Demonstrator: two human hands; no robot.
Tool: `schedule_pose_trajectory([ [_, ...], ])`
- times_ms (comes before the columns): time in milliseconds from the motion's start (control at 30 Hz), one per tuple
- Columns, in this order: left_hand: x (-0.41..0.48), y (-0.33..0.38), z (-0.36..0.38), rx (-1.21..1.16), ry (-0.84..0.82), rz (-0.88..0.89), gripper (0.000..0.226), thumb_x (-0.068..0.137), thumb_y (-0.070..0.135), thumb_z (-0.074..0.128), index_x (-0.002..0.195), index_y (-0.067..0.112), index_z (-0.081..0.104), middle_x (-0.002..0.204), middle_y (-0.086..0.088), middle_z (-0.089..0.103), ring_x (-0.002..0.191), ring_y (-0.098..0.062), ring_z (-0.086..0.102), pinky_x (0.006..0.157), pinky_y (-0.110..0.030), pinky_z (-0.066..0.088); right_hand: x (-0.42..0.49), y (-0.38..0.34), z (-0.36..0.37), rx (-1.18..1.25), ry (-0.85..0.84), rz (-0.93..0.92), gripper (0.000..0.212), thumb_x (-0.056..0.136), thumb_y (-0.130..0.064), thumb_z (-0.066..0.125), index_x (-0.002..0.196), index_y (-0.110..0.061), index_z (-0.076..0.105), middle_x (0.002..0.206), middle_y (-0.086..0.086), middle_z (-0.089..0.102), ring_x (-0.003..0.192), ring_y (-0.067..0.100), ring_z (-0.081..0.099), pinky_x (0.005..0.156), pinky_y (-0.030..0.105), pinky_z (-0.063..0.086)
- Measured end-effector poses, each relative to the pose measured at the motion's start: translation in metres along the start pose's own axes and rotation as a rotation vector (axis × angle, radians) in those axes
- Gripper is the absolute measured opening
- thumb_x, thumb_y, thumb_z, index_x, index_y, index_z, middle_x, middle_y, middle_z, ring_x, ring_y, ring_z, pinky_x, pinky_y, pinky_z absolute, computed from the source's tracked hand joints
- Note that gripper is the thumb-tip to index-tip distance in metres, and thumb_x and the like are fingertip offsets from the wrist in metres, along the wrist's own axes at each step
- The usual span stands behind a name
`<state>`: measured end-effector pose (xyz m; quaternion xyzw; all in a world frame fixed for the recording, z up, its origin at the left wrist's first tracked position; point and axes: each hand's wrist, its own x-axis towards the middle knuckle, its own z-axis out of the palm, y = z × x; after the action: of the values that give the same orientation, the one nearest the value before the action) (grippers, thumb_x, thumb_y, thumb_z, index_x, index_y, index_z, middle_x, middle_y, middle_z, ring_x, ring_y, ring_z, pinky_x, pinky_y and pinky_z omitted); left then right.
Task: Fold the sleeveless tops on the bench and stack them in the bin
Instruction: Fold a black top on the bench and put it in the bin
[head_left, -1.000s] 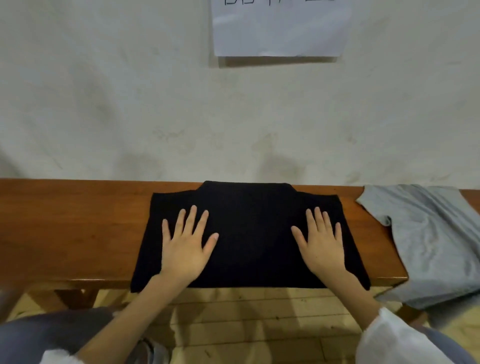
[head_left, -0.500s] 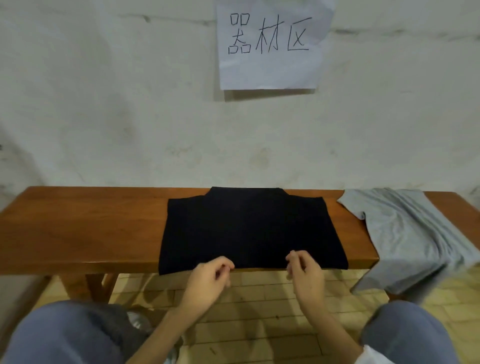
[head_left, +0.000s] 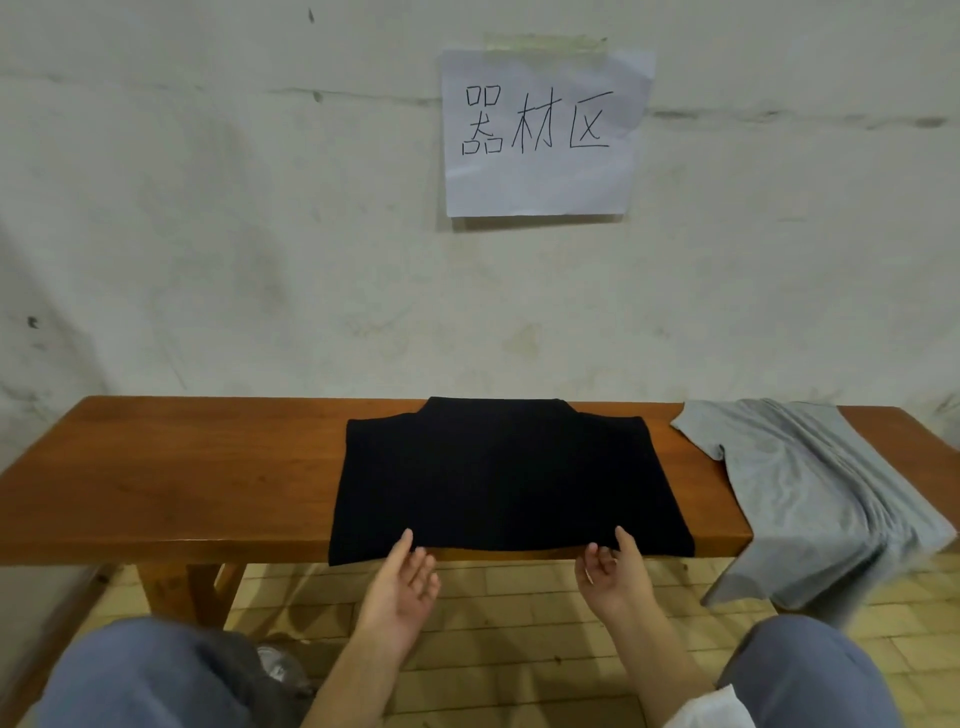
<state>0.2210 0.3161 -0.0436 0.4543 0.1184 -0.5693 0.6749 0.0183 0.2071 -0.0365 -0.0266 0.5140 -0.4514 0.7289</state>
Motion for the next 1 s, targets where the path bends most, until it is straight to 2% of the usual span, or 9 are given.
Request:
schedule_pose_trajectory([
  [67,-0.006,0.006,0.006,0.028,0.005,0.048,0.009,0.089,0.019,0.062,0.083,0.016,0.055,0.053,0.003,0.052,0.063,-0.012,0.047,0.069,-0.028,0.042,-0.001,-0.005,0.001,-0.024,0.018,-0.051,0.020,0.095,-0.025,0.053,0.083,-0.011,0.050,0.071,0.000,0.047,0.064,0.011,0.050,0.068,0.030,0.045],
  [133,-0.013,0.017,0.013,0.028,-0.008,0.114,0.014,0.089,0.016,0.059,0.077,0.017,0.052,0.046,0.005,0.043,0.055,-0.011,0.042,0.062,-0.027,0.036,-0.009,-0.014,0.005,-0.024,0.002,-0.131,0.017,0.096,-0.022,0.051,0.084,-0.011,0.052,0.071,0.002,0.049,0.064,0.013,0.051,0.069,0.030,0.046],
  [200,-0.025,0.029,0.020,0.010,-0.039,0.202,0.014,0.089,0.014,0.055,0.076,0.016,0.050,0.047,0.005,0.040,0.049,-0.011,0.042,0.060,-0.027,0.035,-0.019,-0.024,0.008,0.003,-0.017,-0.225,0.010,0.095,-0.021,0.051,0.096,-0.012,0.055,0.080,0.003,0.054,0.068,0.014,0.053,0.071,0.030,0.048],
  [267,-0.039,0.035,0.025,0.054,-0.027,0.353,0.018,0.090,0.012,0.052,0.073,0.015,0.049,0.050,0.003,0.040,0.050,-0.012,0.042,0.061,-0.029,0.036,-0.034,-0.035,0.012,0.026,0.024,-0.340,0.015,0.094,-0.023,0.052,0.107,-0.015,0.055,0.093,0.002,0.059,0.076,0.014,0.057,0.071,0.029,0.049],
  [400,-0.077,0.032,0.040,0.299,0.156,0.765,0.027,0.095,0.011,0.049,0.067,0.010,0.049,0.062,-0.004,0.044,0.060,-0.013,0.045,0.068,-0.027,0.038,-0.065,-0.047,0.020,-0.029,0.209,-0.607,0.022,0.097,-0.032,0.048,0.113,-0.018,0.053,0.101,-0.004,0.058,0.090,0.010,0.056,0.082,0.029,0.048],
  [533,-0.093,0.024,0.044,0.361,0.222,0.999,0.034,0.097,0.010,0.047,0.063,0.007,0.045,0.059,-0.008,0.041,0.048,-0.002,0.044,0.049,-0.008,0.035,-0.088,-0.044,0.020,-0.142,0.197,-0.819,0.022,0.098,-0.036,0.044,0.085,-0.023,0.055,0.080,-0.008,0.053,0.076,0.006,0.051,0.076,0.027,0.040],
  [633,-0.095,0.020,0.040,0.376,0.237,1.046,0.037,0.097,0.011,0.047,0.061,0.007,0.045,0.057,-0.007,0.042,0.046,-0.002,0.045,0.048,-0.009,0.035,-0.096,-0.043,0.018,-0.173,0.184,-0.900,0.029,0.099,-0.034,0.043,0.073,-0.021,0.048,0.071,-0.006,0.047,0.067,0.006,0.047,0.067,0.026,0.038],
  [900,-0.082,0.020,0.040,0.437,0.259,1.060,0.030,0.098,0.019,0.046,0.069,0.012,0.051,0.066,-0.006,0.054,0.057,0.003,0.056,0.058,-0.006,0.042,-0.082,-0.041,0.017,-0.285,0.152,-0.961,0.030,0.100,-0.034,0.042,0.075,-0.019,0.048,0.073,-0.003,0.052,0.069,0.008,0.052,0.066,0.024,0.042],
  [1000,-0.068,0.031,0.055,0.445,0.236,1.063,0.031,0.099,0.022,0.045,0.070,0.013,0.052,0.061,-0.006,0.058,0.054,-0.003,0.057,0.065,-0.018,0.047,-0.071,-0.049,0.034,-0.337,0.152,-0.999,0.035,0.100,-0.033,0.043,0.068,-0.018,0.044,0.066,-0.002,0.047,0.061,0.010,0.048,0.061,0.025,0.040],
])
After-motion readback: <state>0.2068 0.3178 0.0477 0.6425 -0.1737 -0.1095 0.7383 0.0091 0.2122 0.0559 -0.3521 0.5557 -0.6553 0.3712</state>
